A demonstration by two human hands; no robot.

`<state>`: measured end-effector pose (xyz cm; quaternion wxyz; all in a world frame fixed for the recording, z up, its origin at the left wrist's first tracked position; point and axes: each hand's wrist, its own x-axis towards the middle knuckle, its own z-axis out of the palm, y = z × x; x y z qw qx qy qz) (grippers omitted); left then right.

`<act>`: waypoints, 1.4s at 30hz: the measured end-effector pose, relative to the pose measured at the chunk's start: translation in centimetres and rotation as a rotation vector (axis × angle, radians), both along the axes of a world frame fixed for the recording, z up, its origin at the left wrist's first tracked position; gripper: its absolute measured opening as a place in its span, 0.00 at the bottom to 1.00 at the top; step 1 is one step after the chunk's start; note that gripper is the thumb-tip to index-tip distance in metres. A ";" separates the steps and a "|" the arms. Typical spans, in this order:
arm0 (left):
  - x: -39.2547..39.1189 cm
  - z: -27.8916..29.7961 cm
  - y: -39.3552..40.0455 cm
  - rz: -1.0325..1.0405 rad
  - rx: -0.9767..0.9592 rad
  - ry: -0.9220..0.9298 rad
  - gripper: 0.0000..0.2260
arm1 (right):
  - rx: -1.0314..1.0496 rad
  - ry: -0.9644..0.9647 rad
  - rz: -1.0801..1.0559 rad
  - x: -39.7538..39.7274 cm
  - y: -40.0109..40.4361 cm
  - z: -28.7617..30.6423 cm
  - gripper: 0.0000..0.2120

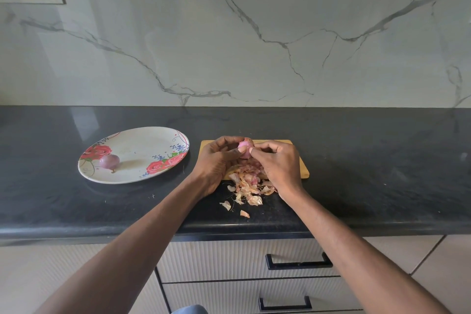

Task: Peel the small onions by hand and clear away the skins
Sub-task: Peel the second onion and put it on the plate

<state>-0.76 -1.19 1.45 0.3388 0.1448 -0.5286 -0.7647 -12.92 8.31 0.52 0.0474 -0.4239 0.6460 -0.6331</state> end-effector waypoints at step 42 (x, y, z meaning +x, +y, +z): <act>2.8 -1.3 3.0 0.187 0.096 -0.006 0.10 | -0.042 0.296 -0.065 3.0 1.7 -0.7 0.03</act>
